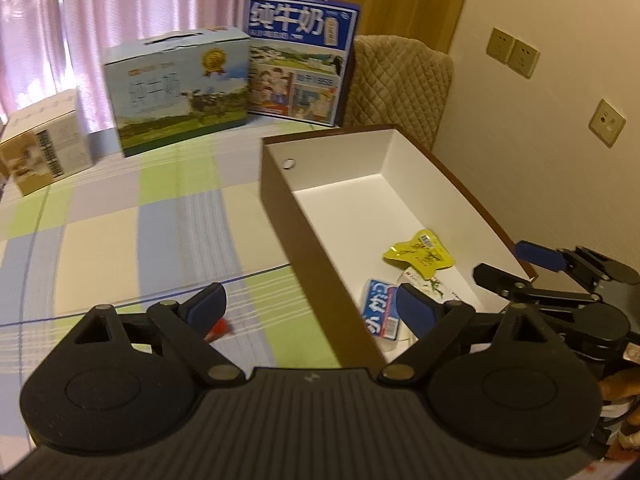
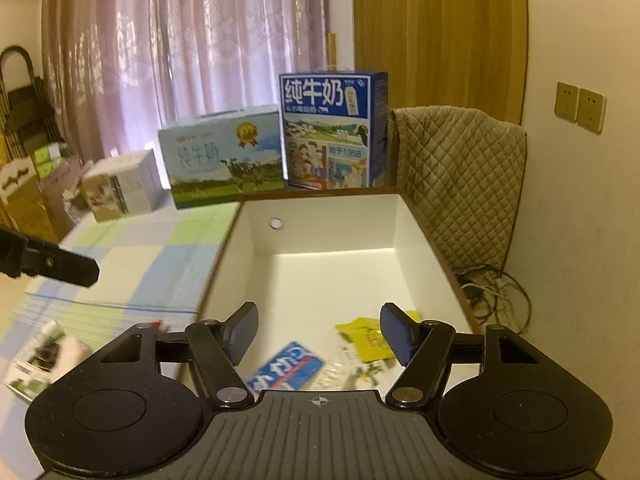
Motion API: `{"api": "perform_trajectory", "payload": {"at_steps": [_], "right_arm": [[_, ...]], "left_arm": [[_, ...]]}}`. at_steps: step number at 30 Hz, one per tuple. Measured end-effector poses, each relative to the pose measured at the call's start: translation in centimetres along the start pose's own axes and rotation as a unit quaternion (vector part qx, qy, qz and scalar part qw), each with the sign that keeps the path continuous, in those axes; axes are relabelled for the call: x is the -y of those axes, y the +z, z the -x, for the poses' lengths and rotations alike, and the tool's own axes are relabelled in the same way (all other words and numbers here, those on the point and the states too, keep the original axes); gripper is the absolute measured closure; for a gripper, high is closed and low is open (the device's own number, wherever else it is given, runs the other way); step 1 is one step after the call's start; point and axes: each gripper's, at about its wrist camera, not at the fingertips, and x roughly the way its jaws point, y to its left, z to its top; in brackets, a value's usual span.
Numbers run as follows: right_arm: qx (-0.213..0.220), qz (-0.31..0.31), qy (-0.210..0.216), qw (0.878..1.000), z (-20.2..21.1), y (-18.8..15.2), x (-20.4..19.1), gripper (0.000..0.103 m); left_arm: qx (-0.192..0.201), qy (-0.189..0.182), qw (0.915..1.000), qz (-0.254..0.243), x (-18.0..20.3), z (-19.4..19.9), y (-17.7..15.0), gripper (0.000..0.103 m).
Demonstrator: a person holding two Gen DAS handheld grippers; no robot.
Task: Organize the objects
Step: 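Withdraw both grippers from the cardboard box back over the table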
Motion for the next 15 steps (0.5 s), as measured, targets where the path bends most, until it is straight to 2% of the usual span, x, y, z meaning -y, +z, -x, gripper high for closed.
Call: {"api": "perform_trajectory", "payload": {"at_steps": [5,15], "right_arm": [[0.009,-0.004,0.031,0.999,1.6,-0.1,-2.4,0.037],[-0.003,0.011,0.1,0.995,2.5,-1.3,-8.3,0.036]], "left_arm": [[0.01,0.015,0.9998,0.01,-2.3,2.7,-1.5,0.013],[0.023,0.083,0.9951,0.049,-9.5,9.0,-6.0,0.013]]}}
